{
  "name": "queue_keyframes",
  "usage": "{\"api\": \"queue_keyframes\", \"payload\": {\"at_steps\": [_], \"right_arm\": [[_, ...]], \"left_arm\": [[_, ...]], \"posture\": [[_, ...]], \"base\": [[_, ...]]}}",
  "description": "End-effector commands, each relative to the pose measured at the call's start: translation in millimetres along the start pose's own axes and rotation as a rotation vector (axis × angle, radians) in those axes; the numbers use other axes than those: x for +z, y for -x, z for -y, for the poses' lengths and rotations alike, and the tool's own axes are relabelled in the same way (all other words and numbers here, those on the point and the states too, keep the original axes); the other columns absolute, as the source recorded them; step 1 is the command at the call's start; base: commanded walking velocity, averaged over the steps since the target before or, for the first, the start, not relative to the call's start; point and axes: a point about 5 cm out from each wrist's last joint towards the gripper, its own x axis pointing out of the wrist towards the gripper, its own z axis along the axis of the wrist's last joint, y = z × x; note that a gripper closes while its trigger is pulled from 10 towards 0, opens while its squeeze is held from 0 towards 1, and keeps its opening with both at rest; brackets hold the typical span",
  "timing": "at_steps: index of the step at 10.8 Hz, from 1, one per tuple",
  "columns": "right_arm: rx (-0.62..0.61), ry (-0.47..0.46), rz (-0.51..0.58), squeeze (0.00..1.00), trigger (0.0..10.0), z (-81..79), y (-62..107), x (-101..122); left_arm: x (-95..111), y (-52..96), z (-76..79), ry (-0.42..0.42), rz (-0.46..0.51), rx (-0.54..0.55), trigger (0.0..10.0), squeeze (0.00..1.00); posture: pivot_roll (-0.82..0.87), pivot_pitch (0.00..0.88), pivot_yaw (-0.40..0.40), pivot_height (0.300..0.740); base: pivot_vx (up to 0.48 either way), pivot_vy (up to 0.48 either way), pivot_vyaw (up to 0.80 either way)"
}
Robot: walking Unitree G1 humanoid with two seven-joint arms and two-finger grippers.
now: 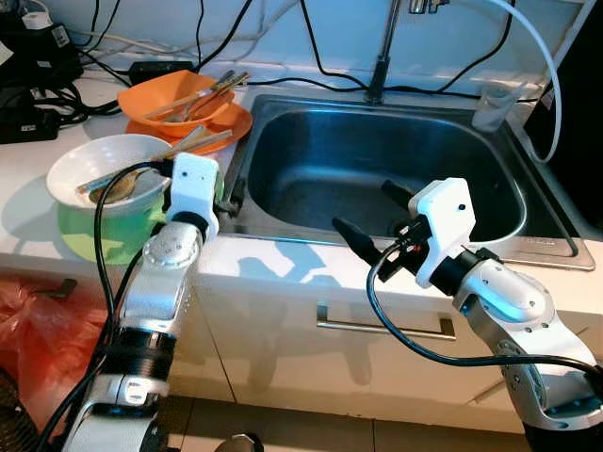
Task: Kitchen organization
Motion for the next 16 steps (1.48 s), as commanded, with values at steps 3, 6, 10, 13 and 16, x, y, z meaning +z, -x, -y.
{"api": "queue_keyframes", "payload": {"at_steps": [3,6,10,13,16], "right_arm": [[0.008,0.007,0.003,0.00,10.0,0.2,-0.4,3],[0.008,0.011,0.003,0.00,10.0,0.4,-0.7,3],[0.007,0.012,0.004,0.00,10.0,-0.2,-2.2,3],[0.011,0.014,0.006,0.00,10.0,-0.3,-2.4,3],[0.014,0.017,0.008,0.00,10.0,0.3,-3.0,4]], "left_arm": [[18,-2.8,-4.7,0.046,0.103,0.028,10.0,0.00],[27,-1.7,-5.9,0.054,0.147,0.061,10.0,0.00],[19,2.2,1.3,0.079,0.098,0.036,10.0,0.66],[3,16.2,22.7,0.116,0.062,-0.015,10.0,0.00],[11,23.1,18.5,-0.039,0.139,0.018,10.0,1.00]], "posture": [[0.00,0.053,-0.018,0.740],[0.00,0.053,-0.014,0.740],[0.01,0.046,-0.008,0.740],[0.01,0.044,-0.011,0.740],[0.02,0.042,-0.013,0.740]], "base": [[0.000,0.000,0.00],[0.000,0.000,0.00],[0.000,0.000,0.00],[0.000,0.000,0.00],[0.000,0.000,0.00]]}}
